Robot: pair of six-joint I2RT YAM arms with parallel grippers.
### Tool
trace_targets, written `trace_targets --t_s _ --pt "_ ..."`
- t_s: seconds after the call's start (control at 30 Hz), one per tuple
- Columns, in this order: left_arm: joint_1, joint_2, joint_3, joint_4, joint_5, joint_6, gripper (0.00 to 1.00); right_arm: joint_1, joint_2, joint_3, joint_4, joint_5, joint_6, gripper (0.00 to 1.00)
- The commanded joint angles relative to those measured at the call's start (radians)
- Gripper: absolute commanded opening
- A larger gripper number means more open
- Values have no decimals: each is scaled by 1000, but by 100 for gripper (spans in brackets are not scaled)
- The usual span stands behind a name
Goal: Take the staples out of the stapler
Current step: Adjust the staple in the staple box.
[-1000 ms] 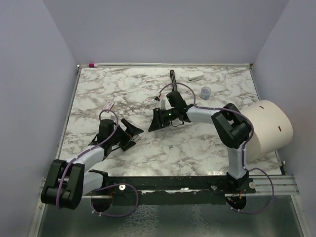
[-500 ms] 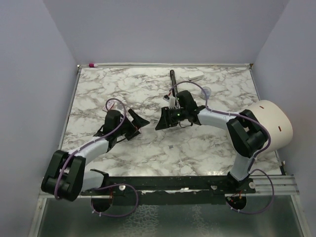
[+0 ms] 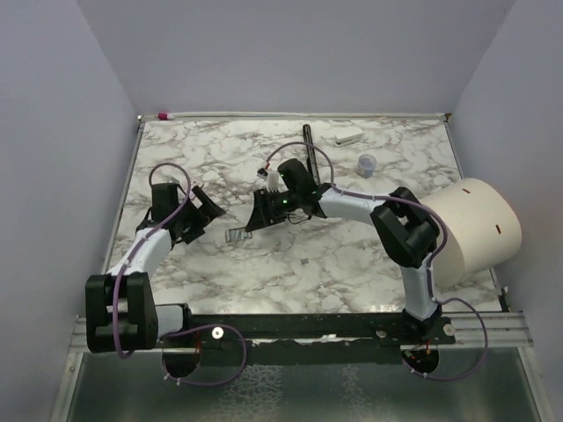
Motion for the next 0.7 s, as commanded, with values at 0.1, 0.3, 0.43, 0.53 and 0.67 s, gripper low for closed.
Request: trace_targets --t_s 0.1,0.3,0.43,0.53,0.67 --pt "24 126 -39 103 114 -36 95 90 115 203 -119 190 69 50" --pt "29 147 -29 69 51 -27 95 143 177 309 -236 352 113 47" --pt "35 134 0 14 -56 -18 96 159 201 342 -259 412 141 44" --pt "41 136 27 -10 -103 -13 96 161 213 359 -264 429 148 40" --pt "43 150 43 -12 -109 1 96 165 242 404 -297 440 149 39"
